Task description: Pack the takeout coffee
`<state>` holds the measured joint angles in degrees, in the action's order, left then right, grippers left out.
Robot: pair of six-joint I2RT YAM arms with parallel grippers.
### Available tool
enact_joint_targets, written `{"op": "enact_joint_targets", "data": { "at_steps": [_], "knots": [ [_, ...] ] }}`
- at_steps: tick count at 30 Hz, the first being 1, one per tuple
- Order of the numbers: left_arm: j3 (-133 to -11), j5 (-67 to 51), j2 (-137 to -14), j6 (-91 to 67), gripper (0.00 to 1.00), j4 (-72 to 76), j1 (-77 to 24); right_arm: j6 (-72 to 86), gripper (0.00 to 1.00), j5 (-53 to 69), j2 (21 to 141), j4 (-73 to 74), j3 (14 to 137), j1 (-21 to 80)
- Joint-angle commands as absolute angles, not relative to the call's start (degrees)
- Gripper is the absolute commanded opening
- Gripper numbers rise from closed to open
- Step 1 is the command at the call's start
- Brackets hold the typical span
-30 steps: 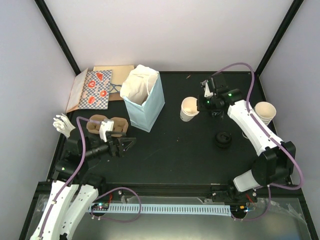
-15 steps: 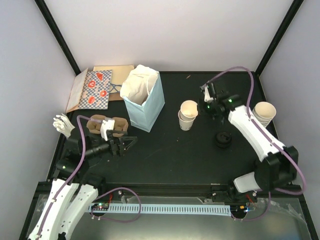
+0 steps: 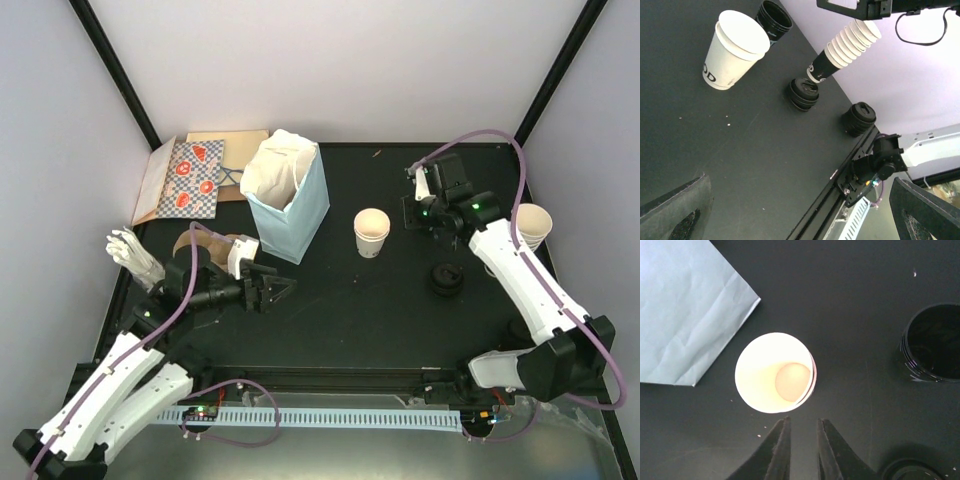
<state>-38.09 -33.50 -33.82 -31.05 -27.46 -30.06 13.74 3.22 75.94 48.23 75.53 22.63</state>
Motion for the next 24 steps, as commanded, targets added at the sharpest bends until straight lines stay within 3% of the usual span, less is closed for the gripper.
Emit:
{"op": "enact_joint_targets", "data": {
  "at_steps": [1, 5, 24],
  "knots": [
    [-40.8, -29.85, -33.93, -30.25, 0.99, -26.32, -30.77, 13.88, 0.22, 2.2, 78.83, 50.69, 77.07, 22.85],
    [-40.52, -29.36, -33.71, -30.35, 0.99, -26.93, -30.92, 14.43, 0.27, 1.86, 83.41, 51.11, 78.45, 23.0],
    [-40.65, -27.77, -33.33, -28.56, 0.99, -29.56, -30.97, 15.6, 0.31, -2.83, 96.36, 49.59, 83.48, 24.67]
  ]
}}
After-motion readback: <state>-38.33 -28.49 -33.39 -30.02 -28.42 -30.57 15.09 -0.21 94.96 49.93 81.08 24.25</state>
